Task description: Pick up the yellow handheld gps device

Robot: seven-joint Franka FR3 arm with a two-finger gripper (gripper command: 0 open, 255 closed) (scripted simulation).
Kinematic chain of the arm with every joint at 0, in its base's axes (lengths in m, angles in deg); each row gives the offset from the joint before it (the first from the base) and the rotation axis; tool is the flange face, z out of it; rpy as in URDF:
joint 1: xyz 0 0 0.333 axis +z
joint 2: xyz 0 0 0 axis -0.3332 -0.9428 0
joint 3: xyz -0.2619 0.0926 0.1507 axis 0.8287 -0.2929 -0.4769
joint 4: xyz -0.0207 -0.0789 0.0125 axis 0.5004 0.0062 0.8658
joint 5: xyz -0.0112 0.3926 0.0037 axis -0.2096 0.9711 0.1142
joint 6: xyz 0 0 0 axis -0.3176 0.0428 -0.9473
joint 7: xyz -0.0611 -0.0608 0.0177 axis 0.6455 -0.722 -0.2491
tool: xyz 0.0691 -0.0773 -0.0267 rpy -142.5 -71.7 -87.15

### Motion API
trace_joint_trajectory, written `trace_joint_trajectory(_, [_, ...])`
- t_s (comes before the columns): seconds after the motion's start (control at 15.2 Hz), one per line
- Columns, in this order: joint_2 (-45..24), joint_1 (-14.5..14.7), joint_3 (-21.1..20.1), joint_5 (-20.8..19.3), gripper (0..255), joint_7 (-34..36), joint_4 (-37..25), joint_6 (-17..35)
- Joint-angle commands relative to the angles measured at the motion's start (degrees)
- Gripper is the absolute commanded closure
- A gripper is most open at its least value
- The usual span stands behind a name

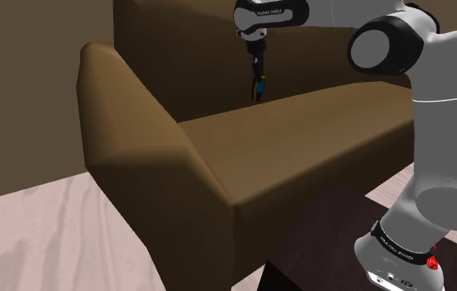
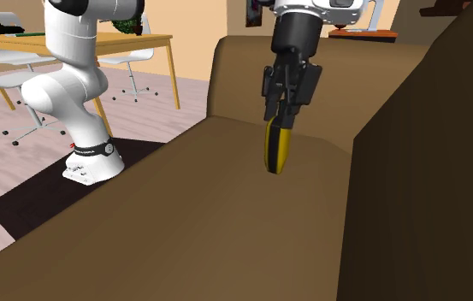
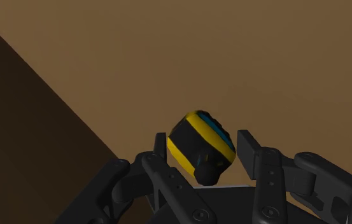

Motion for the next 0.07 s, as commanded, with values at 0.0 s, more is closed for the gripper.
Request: trace_joint_trajectory(0.0, [0.03, 0.01, 0.01, 0.00, 255, -0.10, -0.44, -0.46])
